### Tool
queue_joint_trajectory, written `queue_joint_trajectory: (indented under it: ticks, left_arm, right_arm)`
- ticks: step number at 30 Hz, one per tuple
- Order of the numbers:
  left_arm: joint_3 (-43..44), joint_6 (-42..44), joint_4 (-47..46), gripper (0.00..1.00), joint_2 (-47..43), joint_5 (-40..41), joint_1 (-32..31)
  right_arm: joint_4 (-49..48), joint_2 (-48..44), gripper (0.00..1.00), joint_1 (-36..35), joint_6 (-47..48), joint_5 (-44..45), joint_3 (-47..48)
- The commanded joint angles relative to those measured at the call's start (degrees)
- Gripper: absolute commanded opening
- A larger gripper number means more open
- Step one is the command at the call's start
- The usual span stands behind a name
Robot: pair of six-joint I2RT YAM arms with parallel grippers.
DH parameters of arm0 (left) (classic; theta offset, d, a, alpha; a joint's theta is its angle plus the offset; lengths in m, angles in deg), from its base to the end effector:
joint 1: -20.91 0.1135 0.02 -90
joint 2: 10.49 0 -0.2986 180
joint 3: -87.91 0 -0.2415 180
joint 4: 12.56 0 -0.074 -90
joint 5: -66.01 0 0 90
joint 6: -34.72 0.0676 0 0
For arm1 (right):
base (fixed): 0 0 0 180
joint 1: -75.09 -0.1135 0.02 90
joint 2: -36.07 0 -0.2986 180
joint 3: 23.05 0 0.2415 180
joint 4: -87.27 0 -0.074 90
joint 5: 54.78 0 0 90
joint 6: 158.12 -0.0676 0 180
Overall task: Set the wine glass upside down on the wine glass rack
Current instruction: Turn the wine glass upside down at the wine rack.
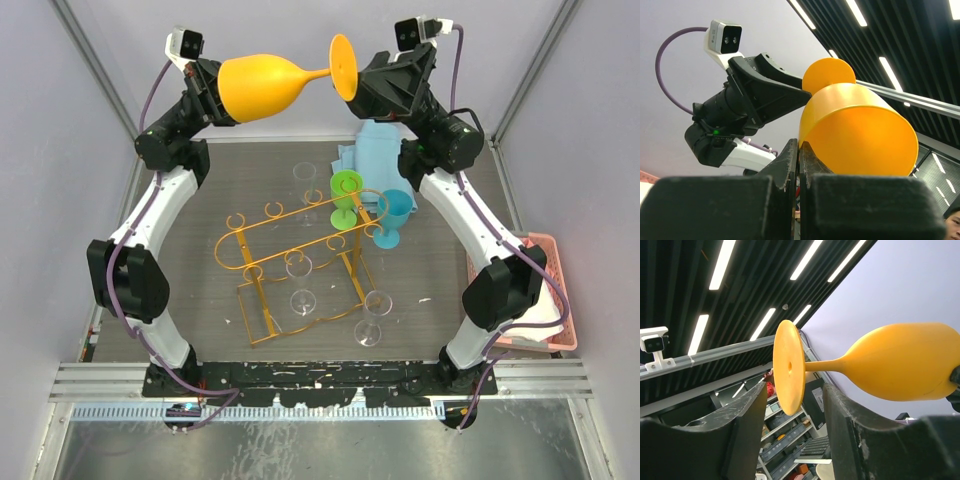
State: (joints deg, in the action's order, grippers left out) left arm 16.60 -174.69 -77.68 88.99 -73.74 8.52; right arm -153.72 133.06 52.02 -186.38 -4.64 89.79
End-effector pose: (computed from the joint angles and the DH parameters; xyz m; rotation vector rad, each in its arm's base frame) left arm 0.3204 -0.1232 0.5600 0.3910 1.0767 -2.2237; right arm 0.2750 0.1642 0.5984 -0.4006 0.8686 2.4068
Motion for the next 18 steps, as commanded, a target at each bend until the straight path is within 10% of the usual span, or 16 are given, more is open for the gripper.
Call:
queue_joint_trajectory:
  ticks: [1,18]
  left_arm:
    - [1.0,-0.9,-2.4,0.00,-3.1,0.2,-0.2]
    - [1.1,-1.1,-2.4,0.00,-3.0,0.6,-0.1]
  right_arm:
    - [-0.5,-2.6,0.52,-0.8,-3.2,1.0,2.4]
    - [-0.2,-2.8,0.29,-1.6,-3.0,1.7,2.0]
